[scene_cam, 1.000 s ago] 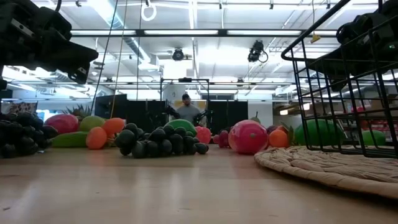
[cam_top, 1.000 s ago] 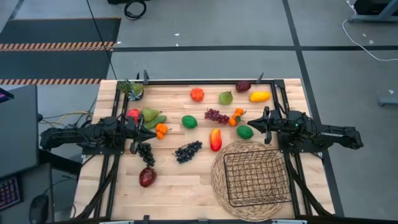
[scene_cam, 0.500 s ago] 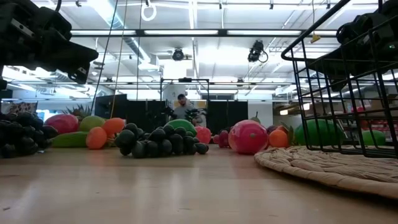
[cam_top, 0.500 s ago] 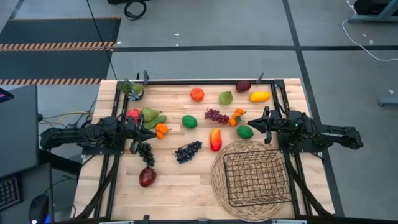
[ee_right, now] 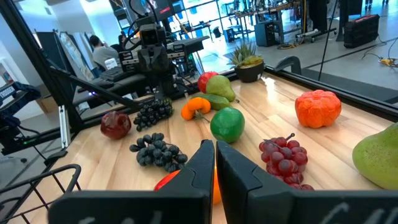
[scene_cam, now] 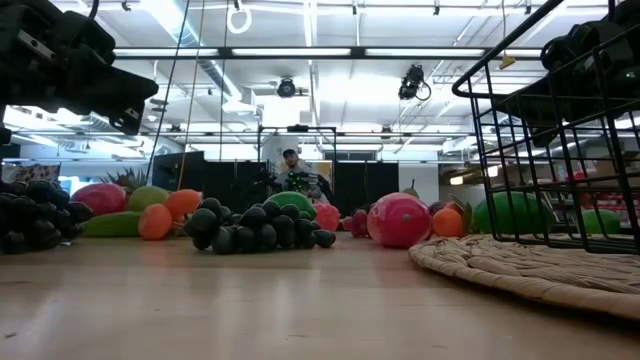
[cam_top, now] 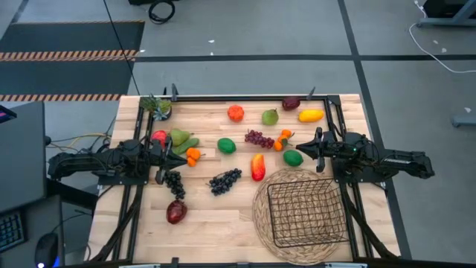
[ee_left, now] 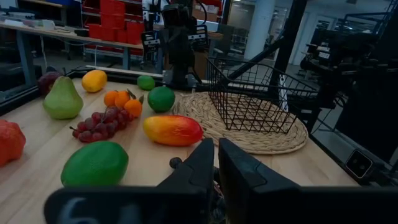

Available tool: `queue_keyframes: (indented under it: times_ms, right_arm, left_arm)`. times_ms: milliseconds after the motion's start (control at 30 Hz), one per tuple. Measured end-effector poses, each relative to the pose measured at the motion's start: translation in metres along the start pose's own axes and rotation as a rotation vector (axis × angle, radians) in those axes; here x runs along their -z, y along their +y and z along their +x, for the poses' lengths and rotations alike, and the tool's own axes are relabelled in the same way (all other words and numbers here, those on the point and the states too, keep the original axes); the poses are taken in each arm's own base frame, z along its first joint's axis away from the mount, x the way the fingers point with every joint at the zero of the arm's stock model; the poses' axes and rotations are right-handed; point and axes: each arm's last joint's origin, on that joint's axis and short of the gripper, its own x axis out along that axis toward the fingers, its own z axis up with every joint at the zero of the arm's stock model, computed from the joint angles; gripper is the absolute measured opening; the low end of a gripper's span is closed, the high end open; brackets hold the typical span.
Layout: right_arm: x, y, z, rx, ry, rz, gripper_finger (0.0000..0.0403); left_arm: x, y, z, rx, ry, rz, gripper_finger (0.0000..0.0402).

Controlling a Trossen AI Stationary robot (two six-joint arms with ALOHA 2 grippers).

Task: Build produce basket

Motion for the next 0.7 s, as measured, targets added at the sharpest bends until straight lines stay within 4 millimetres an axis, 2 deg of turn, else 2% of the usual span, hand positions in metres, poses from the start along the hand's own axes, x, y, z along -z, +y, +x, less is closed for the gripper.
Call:
queue_keyframes:
  times_ms: [500, 700]
  right_arm:
    - [0.0000, 0.0000, 0.0000, 0.000, 0.000, -0.007, 0.0023]
    - [-0.0004, -0.0013, -0.0001, 0.046, -0.009, -0.147, 0.0023]
  left_arm:
    - [0.0000, 0.0001, 0.0000, -0.005, -0.001, 0.001, 0.0034]
    - [-0.0005, 0.0001, 0.0000, -0.005, -0.006, 0.001, 0.0028]
